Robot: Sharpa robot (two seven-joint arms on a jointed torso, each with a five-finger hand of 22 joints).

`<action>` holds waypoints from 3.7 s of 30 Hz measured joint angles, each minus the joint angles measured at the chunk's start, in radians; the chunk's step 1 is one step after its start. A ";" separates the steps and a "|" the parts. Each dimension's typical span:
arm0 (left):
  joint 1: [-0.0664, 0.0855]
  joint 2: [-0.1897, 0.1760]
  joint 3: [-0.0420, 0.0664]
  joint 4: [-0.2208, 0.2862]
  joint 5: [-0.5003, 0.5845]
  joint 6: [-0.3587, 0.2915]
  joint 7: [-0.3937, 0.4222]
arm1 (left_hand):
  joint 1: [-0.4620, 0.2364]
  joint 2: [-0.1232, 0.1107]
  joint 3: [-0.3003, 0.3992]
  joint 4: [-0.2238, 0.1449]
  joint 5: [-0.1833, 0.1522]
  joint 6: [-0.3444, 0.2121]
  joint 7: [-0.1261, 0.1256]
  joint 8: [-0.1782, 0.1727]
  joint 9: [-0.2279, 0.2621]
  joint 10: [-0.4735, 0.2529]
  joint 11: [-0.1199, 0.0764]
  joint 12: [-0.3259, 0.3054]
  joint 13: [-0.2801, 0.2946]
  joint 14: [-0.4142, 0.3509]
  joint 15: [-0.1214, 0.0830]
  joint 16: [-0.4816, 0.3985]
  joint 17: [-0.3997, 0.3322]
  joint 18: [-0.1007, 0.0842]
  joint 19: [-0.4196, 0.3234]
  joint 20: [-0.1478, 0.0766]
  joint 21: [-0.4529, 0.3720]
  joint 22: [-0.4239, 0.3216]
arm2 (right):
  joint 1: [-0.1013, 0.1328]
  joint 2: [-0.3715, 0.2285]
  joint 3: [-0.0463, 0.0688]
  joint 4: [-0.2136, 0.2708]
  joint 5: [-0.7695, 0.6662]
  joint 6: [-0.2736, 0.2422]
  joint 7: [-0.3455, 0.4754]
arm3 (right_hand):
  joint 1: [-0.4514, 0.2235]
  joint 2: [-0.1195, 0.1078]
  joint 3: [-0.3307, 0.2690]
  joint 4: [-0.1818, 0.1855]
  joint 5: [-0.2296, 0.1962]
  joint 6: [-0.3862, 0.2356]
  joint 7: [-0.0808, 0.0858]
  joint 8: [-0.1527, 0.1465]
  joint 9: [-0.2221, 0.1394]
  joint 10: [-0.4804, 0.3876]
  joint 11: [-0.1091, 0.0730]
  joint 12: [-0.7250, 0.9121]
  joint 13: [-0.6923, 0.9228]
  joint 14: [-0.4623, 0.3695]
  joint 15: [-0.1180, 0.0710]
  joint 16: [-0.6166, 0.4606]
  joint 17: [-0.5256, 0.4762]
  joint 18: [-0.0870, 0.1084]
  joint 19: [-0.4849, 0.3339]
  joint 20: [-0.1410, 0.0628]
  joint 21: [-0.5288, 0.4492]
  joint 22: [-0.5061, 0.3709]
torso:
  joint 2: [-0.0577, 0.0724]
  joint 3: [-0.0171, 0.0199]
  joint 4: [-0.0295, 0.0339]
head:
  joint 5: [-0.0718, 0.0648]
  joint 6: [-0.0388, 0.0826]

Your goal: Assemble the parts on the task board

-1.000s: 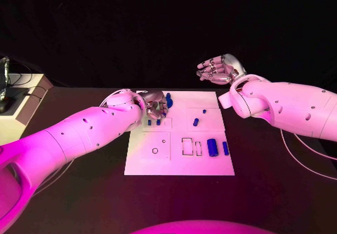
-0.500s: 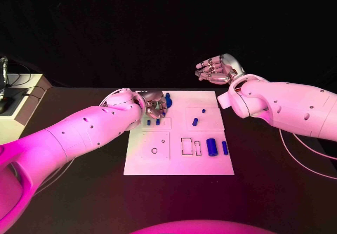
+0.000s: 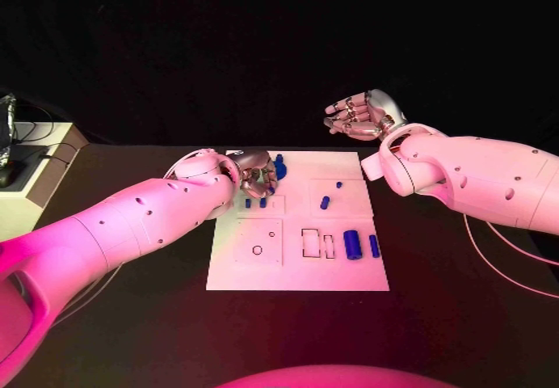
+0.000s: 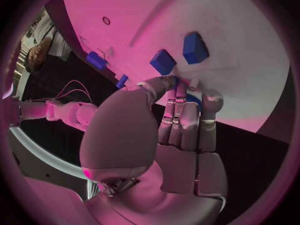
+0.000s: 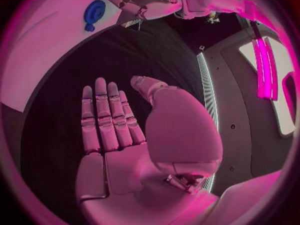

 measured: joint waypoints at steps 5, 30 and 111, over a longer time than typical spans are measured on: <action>-0.001 -0.028 0.006 0.035 0.016 -0.019 0.004 | 0.000 0.000 0.000 -0.006 0.000 0.004 0.004 0.000 0.000 0.007 0.000 -0.010 0.000 0.004 0.004 0.000 0.005 -0.016 0.004 0.003 0.006 0.006 | 0.000 -0.002 0.000 0.000 0.000 0.000 0.000 | 0.000 0.000 0.000 0.000 0.000 0.000 0.000 0.000 0.000 0.000 0.000 0.000 0.000 0.000 0.000 0.000 0.000 0.000 0.000 0.000 0.000 0.000 | 0.000 -0.0007 0.0008 | 0.001 0.002; -0.007 -0.125 0.058 0.111 0.062 -0.023 -0.001 | 0.000 0.000 0.003 -0.008 0.000 0.003 0.004 -0.004 0.000 0.014 0.000 -0.024 0.000 0.011 0.004 0.004 0.012 -0.016 0.007 0.000 0.011 0.009 | 0.000 -0.014 0.000 0.001 0.000 0.002 0.000 | 0.000 0.000 0.000 0.000 0.000 0.000 0.000 0.000 0.000 0.000 0.000 0.000 -0.001 0.000 0.000 0.000 -0.001 0.000 0.000 0.000 0.000 -0.001 | -0.004 -0.0037 0.0041 | 0.008 0.002; -0.019 -0.073 0.055 0.050 0.044 0.014 -0.034 | -0.010 0.009 -0.003 -0.025 0.000 0.019 0.002 -0.021 0.004 0.037 -0.002 -0.074 0.005 0.010 0.004 0.004 -0.010 -0.015 -0.002 0.005 0.006 -0.002 | -0.001 -0.008 0.000 -0.002 0.000 0.003 0.004 | 0.000 0.000 0.000 0.000 0.000 0.000 0.000 0.000 0.000 0.000 0.000 0.000 -0.001 0.000 0.000 -0.004 -0.002 0.000 0.000 0.000 0.000 -0.005 | -0.002 -0.0027 0.0037 | 0.001 -0.010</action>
